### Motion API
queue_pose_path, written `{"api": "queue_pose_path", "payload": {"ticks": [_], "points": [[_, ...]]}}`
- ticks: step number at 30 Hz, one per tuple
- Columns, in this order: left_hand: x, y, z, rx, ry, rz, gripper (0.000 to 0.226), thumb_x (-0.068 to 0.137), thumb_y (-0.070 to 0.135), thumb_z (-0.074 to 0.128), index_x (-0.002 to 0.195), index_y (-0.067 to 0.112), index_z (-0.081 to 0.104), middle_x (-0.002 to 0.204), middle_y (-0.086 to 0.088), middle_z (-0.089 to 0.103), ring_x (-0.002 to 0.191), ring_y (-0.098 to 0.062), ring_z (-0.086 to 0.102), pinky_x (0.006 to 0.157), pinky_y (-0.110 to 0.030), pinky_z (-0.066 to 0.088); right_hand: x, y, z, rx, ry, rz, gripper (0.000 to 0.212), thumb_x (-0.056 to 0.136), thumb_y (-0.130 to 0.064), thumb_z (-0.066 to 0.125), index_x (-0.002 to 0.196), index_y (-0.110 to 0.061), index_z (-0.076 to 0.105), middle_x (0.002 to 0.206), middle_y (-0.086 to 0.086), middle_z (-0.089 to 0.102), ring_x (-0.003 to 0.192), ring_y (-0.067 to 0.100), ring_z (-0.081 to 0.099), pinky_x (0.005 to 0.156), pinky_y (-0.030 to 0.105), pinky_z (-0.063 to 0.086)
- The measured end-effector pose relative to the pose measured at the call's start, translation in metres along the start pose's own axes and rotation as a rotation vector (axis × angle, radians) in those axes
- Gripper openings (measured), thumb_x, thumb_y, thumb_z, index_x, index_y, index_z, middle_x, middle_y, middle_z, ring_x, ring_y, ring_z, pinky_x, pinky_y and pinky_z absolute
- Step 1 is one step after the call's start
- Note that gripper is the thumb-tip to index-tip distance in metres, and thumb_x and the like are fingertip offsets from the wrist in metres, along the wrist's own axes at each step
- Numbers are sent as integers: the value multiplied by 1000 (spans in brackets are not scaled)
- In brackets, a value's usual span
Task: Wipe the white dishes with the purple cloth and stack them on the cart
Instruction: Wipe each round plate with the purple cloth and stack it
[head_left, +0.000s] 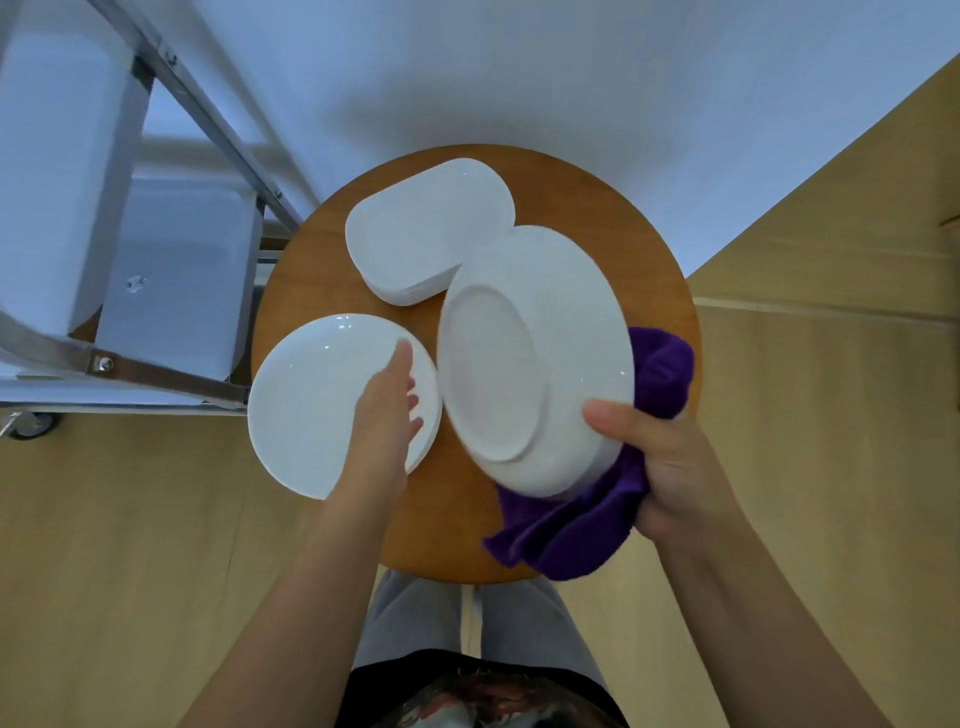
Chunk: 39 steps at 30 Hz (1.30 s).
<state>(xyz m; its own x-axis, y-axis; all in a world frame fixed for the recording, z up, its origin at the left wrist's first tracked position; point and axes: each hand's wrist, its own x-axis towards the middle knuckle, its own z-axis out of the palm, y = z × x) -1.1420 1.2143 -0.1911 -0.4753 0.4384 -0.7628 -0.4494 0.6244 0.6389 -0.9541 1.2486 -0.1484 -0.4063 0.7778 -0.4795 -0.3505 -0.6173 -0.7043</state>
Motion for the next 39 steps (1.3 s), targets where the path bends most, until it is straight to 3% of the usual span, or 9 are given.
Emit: {"api": "queue_pose_path", "payload": {"ticks": [3,7,12,18,24,26,29,34,39], "points": [[7,-28,-9,-203,-281,62,45,79,55,63,113,26,65,121,-1,66,115,-23,60,93,-39,51,-1,14,-5,186,-8,106,74,34,-22,94,103,-13,68,100,10,71,88,27,69,64,36,57],[17,-37,-31,-588,-598,-52,72,54,37,91,119,16,66,117,-8,68,108,-25,65,81,-39,56,-2,26,-21,280,19,142,62,31,-31,96,89,-19,77,99,7,73,88,24,70,66,35,57],[13,-24,-45,-494,-637,45,69,55,24,91,118,16,65,110,-8,70,99,-26,68,74,-38,57,-3,30,-28,168,256,273,67,37,-38,94,98,-20,74,104,8,72,88,26,70,62,37,57],[-10,14,-57,-149,-516,306,46,76,7,62,121,17,57,110,-4,70,99,-22,68,70,-31,57,-10,17,-11,-343,636,15,3,78,-34,71,77,-35,68,62,-10,67,65,14,65,62,38,55],[-38,43,-50,370,-427,553,49,63,31,83,105,36,58,98,12,68,94,-12,65,75,-33,57,-5,-16,55,-632,0,-276,29,90,-27,52,118,-36,49,94,-17,64,90,0,63,68,16,52],[-47,53,-47,423,-467,577,46,72,21,80,109,36,56,100,11,68,97,-13,64,81,-37,56,0,-13,79,-1034,-217,-333,50,96,-33,39,143,-33,24,138,-10,44,131,-1,35,101,28,42],[-63,71,-56,484,-582,617,58,71,26,78,124,27,53,110,6,67,104,-15,62,89,-43,54,9,-21,94,-1534,-221,-499,61,99,-37,35,147,-30,-2,158,-9,4,141,3,-8,118,39,5],[-86,97,-79,428,-723,622,66,59,35,73,121,19,56,111,-6,68,103,-27,65,85,-51,55,10,-48,105,-1317,-341,-618,69,79,-45,65,139,-34,32,131,-26,45,122,-7,39,103,17,32],[-95,115,-99,242,-779,642,48,57,22,77,103,22,66,101,-6,71,93,-27,69,69,-37,58,5,-68,103,-987,-141,-585,51,68,-48,70,115,-50,51,106,-36,59,99,-11,56,77,3,42]]}}
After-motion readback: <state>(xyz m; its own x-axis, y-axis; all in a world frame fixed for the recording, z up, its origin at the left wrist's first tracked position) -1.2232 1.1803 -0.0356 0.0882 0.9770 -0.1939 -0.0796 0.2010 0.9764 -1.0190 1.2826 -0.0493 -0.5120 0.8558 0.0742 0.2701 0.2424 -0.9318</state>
